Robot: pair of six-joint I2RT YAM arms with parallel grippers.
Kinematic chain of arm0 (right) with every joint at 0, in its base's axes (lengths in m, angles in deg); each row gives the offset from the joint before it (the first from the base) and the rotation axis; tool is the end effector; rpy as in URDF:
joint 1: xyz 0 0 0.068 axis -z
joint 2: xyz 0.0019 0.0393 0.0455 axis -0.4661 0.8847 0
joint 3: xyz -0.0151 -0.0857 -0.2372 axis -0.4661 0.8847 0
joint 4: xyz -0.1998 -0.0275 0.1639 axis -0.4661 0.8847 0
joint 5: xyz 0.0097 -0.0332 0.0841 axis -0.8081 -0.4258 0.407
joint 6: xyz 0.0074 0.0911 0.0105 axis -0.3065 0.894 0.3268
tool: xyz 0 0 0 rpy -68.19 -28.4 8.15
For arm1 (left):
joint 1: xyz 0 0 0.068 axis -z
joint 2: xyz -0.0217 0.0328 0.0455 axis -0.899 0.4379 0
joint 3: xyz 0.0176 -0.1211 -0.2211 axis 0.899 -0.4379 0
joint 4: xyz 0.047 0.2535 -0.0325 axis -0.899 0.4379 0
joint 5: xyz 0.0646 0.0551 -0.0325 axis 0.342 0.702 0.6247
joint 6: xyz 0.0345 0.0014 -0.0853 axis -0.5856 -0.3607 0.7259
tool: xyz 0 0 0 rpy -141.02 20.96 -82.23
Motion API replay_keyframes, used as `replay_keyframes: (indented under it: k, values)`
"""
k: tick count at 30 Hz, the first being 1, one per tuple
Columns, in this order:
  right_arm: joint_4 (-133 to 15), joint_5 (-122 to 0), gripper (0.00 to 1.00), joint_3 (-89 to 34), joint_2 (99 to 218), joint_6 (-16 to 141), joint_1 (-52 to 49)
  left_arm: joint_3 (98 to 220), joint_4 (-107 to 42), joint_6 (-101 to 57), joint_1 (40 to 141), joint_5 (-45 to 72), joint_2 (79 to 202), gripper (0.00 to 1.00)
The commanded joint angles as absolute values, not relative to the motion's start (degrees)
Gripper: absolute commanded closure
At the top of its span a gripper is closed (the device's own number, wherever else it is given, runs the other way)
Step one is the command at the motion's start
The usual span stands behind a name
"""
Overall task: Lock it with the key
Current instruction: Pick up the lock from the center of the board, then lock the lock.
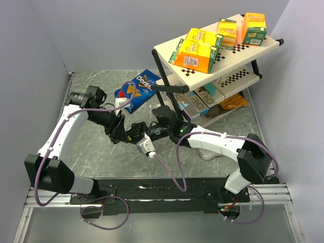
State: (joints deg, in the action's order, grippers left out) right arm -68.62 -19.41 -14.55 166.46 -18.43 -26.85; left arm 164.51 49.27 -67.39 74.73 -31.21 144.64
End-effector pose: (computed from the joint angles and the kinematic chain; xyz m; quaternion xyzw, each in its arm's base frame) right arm 0.1700 0.3483 0.2634 -0.7667 0.0917 0.2420 0.5875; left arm 0.2228 -0.1093 0.2839 0.3690 0.8136 -0.4205 0.1583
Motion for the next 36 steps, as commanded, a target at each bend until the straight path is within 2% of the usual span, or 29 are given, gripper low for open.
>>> replay_keyframes:
  k: [1,3,4,6,7,10,13,19,23,27,32,36]
  values:
    - [-66.00,-14.28,0.99,-13.38,163.73,-20.30,-28.38,166.18,48.45,-68.20,74.49,-34.10,143.56,0.88]
    - [-67.23,-14.37,1.00,-13.12,163.65,-18.99,-28.38,166.18,48.45,-68.46,74.49,-33.83,143.64,0.78]
    - [-67.67,-14.46,1.00,-13.03,163.56,-18.38,-28.21,166.27,48.45,-68.46,74.49,-33.22,143.64,0.62]
    - [-68.72,-14.46,1.00,-13.11,163.56,-16.27,-27.94,166.27,48.28,-68.72,74.49,-32.43,143.56,0.46]
    - [-69.34,-14.63,1.00,-13.20,163.56,-15.30,-27.68,166.62,48.02,-68.46,74.49,-31.30,143.21,0.34]
    - [-72.23,-15.16,1.00,-13.03,163.47,-11.00,-26.62,166.45,44.08,-66.44,73.79,-28.22,140.76,0.20]
    - [-75.22,-15.86,1.00,-12.85,163.38,-5.90,-25.48,166.10,38.99,-64.25,71.60,-26.54,136.97,0.13]
    - [-80.14,-17.97,1.00,-14.34,164.35,9.00,-23.81,163.20,28.25,-60.20,62.81,-26.45,129.33,0.06]
    - [-80.85,-19.55,1.00,-18.55,166.28,20.20,-22.14,158.55,24.20,-67.55,61.66,-26.62,123.88,0.06]
    - [-81.82,-19.91,1.00,-19.62,166.46,26.62,-21.17,152.93,24.27,-72.67,61.66,-26.80,118.87,0.08]
    - [-82.26,-19.56,1.00,-20.23,165.93,31.46,-21.08,151.59,30.69,-83.91,61.66,-28.64,119.12,0.13]
    - [-82.61,-19.47,1.00,-20.23,165.49,33.39,-21.00,149.67,29.13,-84.90,61.74,-29.96,118.42,0.19]
